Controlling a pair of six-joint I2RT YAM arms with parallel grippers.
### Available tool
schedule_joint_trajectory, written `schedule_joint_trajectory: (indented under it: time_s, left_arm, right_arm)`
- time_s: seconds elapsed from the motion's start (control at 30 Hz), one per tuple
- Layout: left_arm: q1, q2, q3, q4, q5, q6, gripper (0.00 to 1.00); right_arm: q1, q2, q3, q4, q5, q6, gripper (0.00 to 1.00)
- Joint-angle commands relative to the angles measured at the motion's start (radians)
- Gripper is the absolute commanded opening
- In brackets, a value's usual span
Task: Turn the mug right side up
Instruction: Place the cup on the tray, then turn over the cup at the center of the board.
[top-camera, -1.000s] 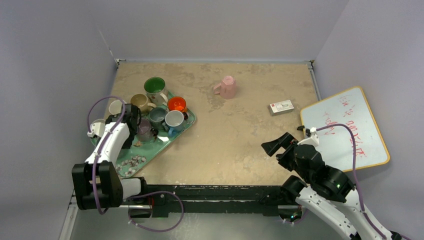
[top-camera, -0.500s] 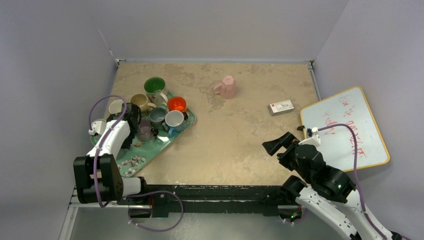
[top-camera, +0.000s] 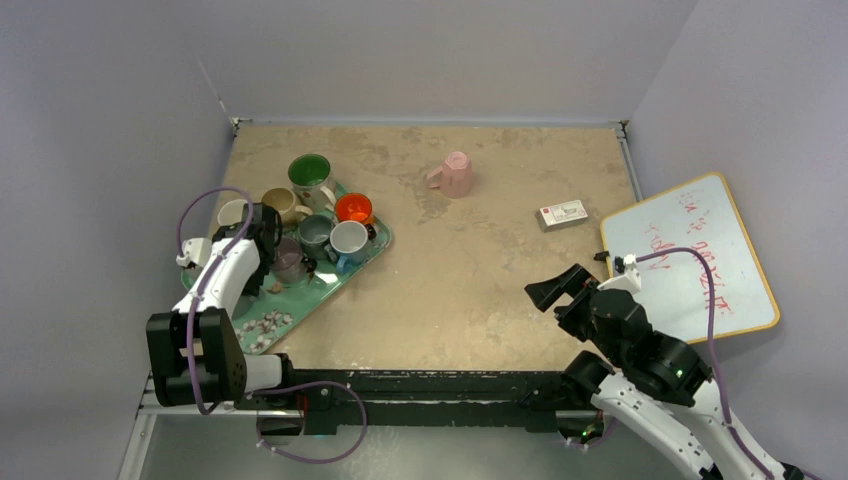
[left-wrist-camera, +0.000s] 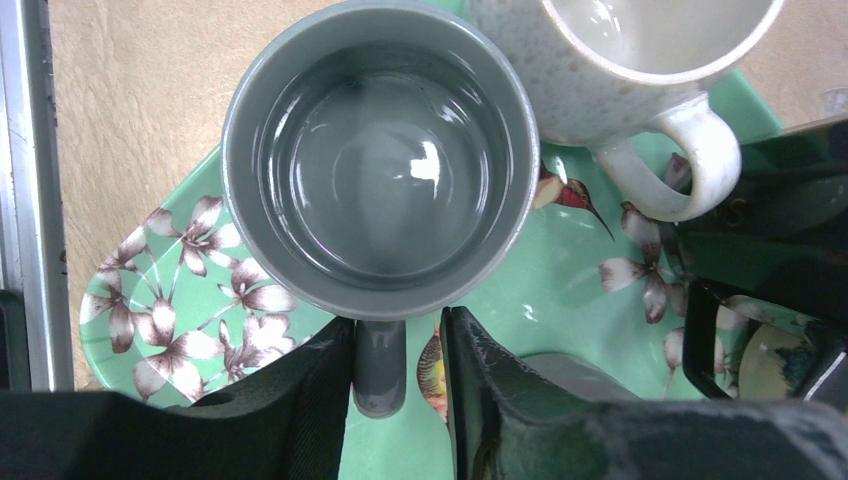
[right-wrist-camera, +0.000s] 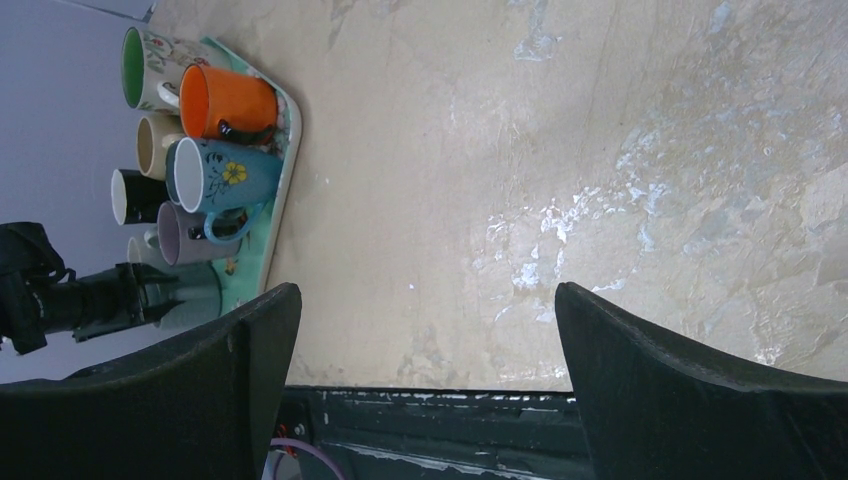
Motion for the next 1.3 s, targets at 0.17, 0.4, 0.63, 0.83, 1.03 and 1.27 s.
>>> schedule_joint_trajectory:
  time_s: [0.17,0.4,0.63,0.83,1.03,1.27]
  left_arm:
    - [0.01,-0.12,0.092,0.024,0.035,0.157,0.49]
    - [0.01,-0.214,0.224,-0.017,0.109,0.318,0.64]
    - [0.01,-0.368,0.29,0.152,0.383,0.664,0.74]
    - [0.008,-0.467,0.292,0.277,0.82,0.95,0.8]
    - [0.008,-0.536,0.176,0.396,1.339,1.06,0.87]
    - [0.008,-0.595,0.033,0.472,1.593,1.075,0.88]
  right_arm:
    - [-0.002,-0.002,0.017,-0.02,0.0,-0.002,0.99]
    - [-0.002,0.027,-0.005,0.081,-0.062,-0.056,0.99]
    - [0.0,0.157,-0.036,0.316,-0.125,-0.217,0.99]
    - [-0.001,0.381,0.018,0.567,-0.152,-0.5,0.97]
    - [-0.002,0.669,0.175,0.766,-0.178,-0.831,0.97]
    - [-0.011,1.032,0.489,0.759,-0.209,-1.146,0.99]
